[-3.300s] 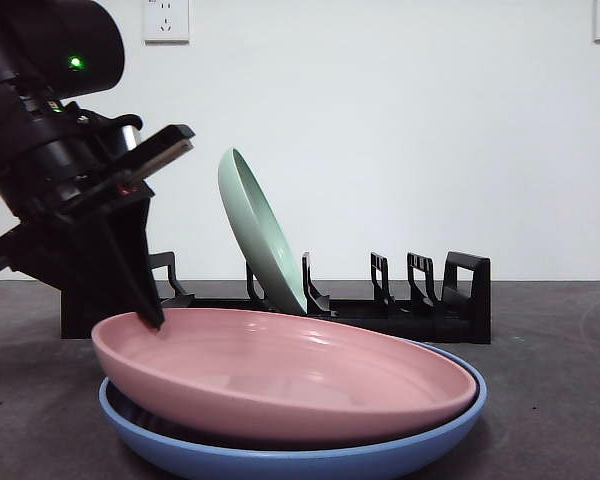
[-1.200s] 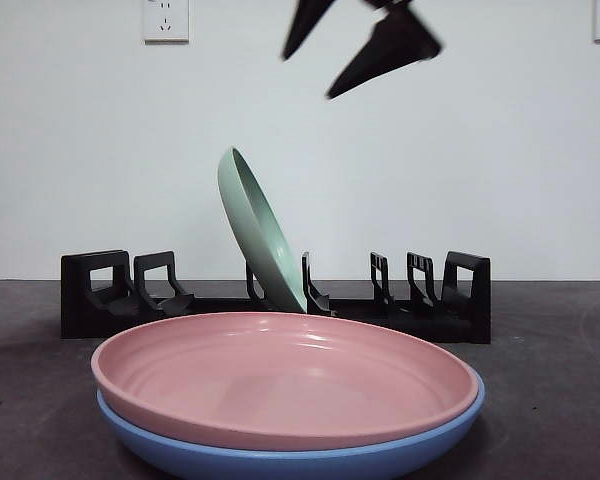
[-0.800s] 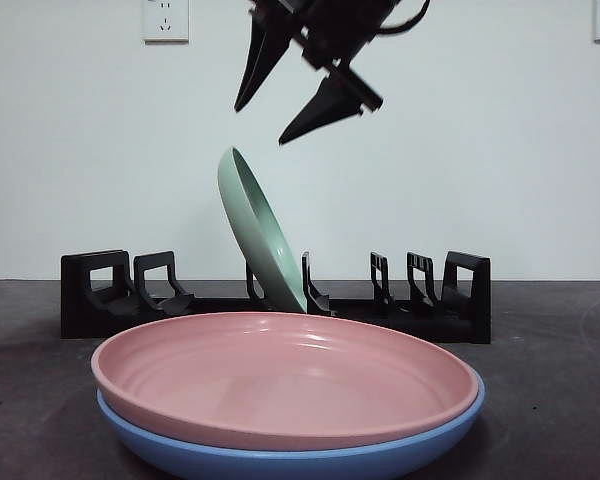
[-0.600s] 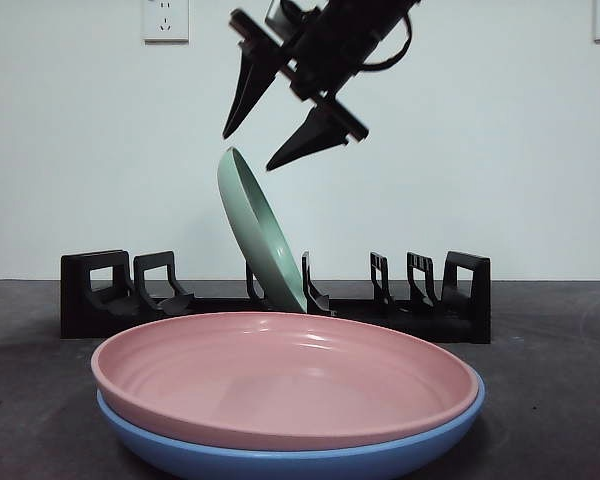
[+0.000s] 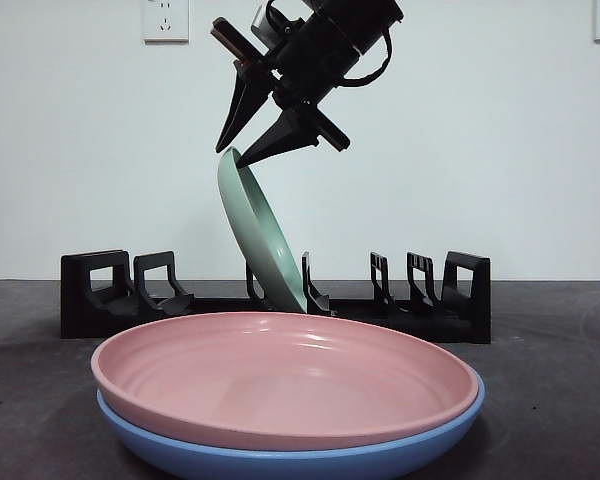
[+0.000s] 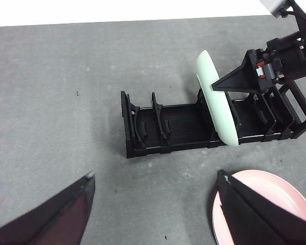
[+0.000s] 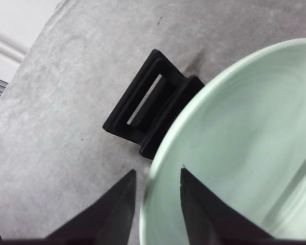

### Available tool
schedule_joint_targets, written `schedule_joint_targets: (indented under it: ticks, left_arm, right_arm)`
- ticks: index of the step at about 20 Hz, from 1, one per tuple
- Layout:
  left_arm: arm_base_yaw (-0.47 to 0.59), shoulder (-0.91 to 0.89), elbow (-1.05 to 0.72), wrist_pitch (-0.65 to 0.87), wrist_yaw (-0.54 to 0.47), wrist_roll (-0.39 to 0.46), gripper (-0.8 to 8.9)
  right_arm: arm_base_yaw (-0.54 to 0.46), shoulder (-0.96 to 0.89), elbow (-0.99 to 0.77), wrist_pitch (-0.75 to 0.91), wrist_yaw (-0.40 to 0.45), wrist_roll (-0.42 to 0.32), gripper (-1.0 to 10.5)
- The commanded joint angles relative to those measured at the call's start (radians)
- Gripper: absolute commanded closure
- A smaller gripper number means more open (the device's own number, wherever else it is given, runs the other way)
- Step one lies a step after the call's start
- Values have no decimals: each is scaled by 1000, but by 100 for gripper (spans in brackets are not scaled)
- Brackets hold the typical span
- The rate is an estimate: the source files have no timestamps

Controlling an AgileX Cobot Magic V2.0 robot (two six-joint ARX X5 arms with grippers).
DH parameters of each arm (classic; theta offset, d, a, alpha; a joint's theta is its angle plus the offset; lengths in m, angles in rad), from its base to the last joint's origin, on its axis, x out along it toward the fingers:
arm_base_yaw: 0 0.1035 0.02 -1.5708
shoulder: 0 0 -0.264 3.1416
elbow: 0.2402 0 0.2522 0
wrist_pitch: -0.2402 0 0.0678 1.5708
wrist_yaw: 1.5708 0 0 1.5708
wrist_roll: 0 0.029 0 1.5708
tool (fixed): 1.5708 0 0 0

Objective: Place the plate

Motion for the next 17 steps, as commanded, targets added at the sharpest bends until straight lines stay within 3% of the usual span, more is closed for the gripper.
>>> schedule_joint_targets:
  ticks: [1,12,17]
  left_arm:
    - [-4,6,19,8,-6,7,438]
    - [-4,6,19,8,-6,19,438]
    - [-4,6,19,8,-6,30,438]
  right_arm:
    - [13,19,27,4,-2,10,855]
    - [21,37,27,14,-7,18,934]
    - [11,24,29,19,-107,49,934]
